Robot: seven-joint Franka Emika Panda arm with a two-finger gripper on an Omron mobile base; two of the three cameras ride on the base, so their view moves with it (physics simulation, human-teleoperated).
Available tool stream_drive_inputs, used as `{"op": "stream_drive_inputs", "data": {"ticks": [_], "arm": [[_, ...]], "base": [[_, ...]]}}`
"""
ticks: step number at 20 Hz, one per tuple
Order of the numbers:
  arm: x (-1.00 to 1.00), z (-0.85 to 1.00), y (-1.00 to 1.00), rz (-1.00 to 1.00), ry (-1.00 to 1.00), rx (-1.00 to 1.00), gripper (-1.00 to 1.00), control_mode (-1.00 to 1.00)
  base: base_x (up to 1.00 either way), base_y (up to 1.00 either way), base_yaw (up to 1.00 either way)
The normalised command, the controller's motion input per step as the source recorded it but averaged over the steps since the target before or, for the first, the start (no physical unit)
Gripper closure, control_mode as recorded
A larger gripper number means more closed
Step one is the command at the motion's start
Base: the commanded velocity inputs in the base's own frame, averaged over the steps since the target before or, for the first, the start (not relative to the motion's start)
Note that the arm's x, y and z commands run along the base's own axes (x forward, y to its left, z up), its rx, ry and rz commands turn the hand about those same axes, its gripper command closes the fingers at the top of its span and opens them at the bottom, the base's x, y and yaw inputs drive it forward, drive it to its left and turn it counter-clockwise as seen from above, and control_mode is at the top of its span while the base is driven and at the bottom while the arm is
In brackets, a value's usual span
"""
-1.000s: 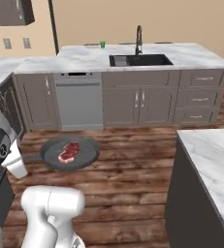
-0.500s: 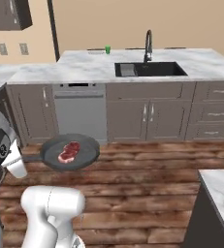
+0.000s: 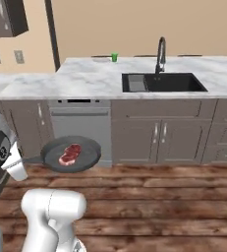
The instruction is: Pick up the pan with the steak in it and place it on the dining table. Then place the steak on the plate.
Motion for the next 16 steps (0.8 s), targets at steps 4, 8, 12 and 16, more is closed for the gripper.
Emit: {"op": "stream_drive_inputs", "data": {"ticks": [4,8,12,16], "arm": [[0.0,0.0,0.0,0.0,0.0,0.0,1.0,1.0],[0.0,0.0,0.0,0.0,0.0,0.0,1.0,1.0],[0.0,0.0,0.0,0.0,0.0,0.0,1.0,1.0],[0.0,0.0,0.0,0.0,0.0,0.0,1.0,1.0]], "base": [[1.0,0.0,0.08],[1.0,0.0,0.09],[1.0,0.0,0.09],[1.0,-0.3,0.04]]}}
